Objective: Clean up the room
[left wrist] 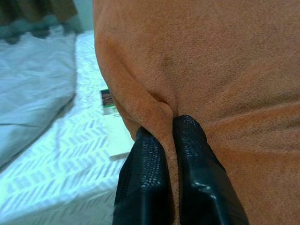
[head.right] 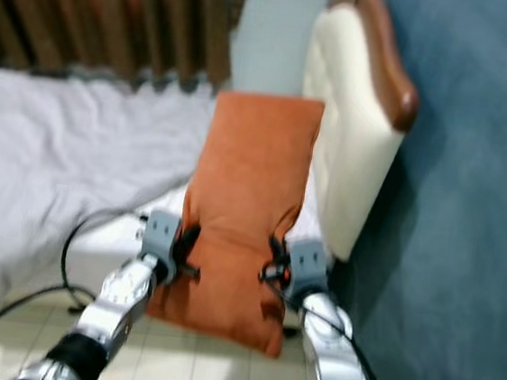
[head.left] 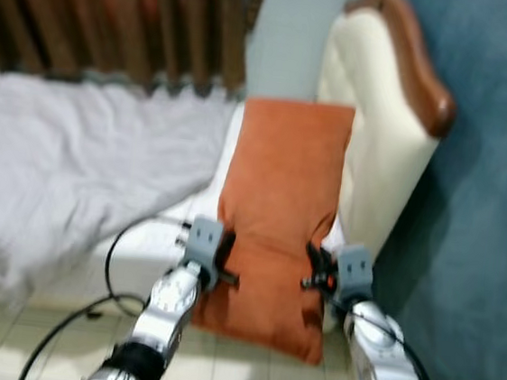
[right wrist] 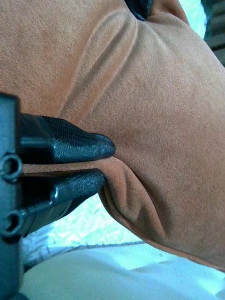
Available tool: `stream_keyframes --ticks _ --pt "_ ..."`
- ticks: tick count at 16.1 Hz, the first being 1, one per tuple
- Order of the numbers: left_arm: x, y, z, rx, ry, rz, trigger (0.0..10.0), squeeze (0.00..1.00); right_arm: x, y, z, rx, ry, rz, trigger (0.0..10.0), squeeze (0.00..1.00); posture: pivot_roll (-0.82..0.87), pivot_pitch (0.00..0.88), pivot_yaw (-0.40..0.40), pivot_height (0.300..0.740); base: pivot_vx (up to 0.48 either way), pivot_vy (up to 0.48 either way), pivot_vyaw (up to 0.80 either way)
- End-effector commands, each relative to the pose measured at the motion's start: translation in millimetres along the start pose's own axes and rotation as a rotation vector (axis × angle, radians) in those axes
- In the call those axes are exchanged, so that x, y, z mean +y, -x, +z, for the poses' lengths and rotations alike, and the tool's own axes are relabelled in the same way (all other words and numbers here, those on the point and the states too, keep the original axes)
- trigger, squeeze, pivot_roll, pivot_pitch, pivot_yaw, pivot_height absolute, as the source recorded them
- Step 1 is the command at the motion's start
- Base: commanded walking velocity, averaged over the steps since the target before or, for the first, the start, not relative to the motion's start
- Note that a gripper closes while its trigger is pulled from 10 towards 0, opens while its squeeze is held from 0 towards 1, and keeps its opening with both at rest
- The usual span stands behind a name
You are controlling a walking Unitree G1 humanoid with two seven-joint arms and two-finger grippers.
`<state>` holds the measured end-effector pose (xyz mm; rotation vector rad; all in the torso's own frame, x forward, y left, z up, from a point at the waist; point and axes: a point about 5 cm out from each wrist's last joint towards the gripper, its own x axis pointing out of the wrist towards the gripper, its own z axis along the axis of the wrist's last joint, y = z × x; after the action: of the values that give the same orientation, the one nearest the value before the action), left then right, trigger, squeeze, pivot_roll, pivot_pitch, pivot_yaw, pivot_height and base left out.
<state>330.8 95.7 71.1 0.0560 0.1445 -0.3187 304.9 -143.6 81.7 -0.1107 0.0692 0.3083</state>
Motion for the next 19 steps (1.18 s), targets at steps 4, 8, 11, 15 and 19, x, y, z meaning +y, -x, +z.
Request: stream_keyframes --ticks 4,8,11,15,19 --pt "18.9 -3.8 15.7 -0.058 0.025 0.102 10.0 0.00 -21.5 9.8 -4.5 0.017 0.010 -0.074 10.0 0.00 -0.07 0.000 0.010 0.740 0.439 0.000 0.00" --pt "18.2 -6.6 17.7 -0.058 0.032 0.097 10.0 0.00 -23.0 12.0 -6.4 0.025 0.010 -0.078 10.0 0.00 -0.08 0.000 0.012 0.740 0.439 0.000 0.00" --pt "17.1 -7.2 17.3 -0.056 0.046 0.098 10.0 0.00 -22.7 13.3 -7.2 0.028 0.011 -0.076 10.0 0.00 -0.09 0.000 0.013 0.740 0.439 0.000 0.00" --pt "15.2 -7.0 16.0 -0.053 0.051 0.098 10.0 0.00 -22.7 14.0 -8.1 0.034 0.014 -0.071 10.0 0.00 -0.09 0.005 0.010 0.740 0.439 0.000 0.00" --pt "12.5 -8.4 13.6 -0.038 0.071 0.082 10.0 0.00 -22.5 12.0 -7.9 0.040 0.019 -0.068 10.0 0.00 -0.09 0.010 0.010 0.740 0.441 0.000 0.00"
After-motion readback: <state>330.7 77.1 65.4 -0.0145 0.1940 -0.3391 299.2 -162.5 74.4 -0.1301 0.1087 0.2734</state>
